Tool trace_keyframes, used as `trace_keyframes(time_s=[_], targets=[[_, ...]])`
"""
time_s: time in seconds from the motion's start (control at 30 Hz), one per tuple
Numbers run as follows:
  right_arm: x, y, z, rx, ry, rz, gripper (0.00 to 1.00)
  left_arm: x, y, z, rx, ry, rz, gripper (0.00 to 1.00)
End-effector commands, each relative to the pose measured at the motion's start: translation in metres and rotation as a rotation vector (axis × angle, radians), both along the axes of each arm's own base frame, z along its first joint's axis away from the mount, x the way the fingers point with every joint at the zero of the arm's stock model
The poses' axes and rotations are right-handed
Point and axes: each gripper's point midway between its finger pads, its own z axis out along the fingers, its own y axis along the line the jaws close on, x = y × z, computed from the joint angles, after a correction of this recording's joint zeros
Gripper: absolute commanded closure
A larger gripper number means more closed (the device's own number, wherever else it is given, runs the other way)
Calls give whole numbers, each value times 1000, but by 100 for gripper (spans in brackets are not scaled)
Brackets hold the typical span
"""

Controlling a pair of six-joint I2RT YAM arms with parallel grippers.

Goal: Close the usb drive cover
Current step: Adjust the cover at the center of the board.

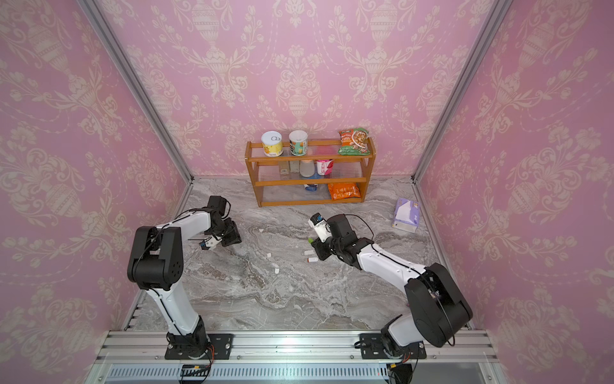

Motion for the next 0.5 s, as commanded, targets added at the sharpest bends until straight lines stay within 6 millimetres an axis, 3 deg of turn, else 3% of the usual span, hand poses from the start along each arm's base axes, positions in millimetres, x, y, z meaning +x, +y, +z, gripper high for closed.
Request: trace_keyframes(time_s=[0.0, 0.13, 0.47], targets=[[-2, -2, -1, 14, 14, -10, 100, -11, 3, -21, -8, 109, 48, 61], [-1, 0, -1, 19, 22, -8, 100, -12, -5, -27, -35, 131, -9, 61], [0, 3, -6, 31, 35, -4, 100, -30, -3, -18, -25, 186, -89, 62]])
